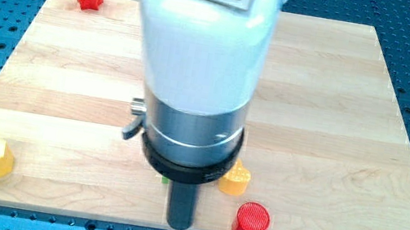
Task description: Slide the green star yellow heart towards the bottom right side of the board
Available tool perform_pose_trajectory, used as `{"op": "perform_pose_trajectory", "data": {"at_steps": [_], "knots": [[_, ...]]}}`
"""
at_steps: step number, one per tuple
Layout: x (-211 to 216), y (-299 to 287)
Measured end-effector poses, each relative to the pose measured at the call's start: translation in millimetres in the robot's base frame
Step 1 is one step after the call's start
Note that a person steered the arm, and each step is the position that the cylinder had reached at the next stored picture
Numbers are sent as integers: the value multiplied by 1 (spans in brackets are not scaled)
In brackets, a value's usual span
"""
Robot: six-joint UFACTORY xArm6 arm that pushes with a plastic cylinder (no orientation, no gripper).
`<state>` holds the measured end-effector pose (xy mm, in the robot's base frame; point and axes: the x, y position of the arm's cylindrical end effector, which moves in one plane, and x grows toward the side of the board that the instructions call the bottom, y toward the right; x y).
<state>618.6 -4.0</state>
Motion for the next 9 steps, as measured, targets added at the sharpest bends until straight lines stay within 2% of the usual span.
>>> {"op": "perform_pose_trajectory", "data": {"at_steps": [1,2,4,5,6,7,8,9], "knots": [[-1,33],[0,104],[-45,170],[-6,157],[-1,75],[-8,-53],[-51,-97],[-64,-20]]}}
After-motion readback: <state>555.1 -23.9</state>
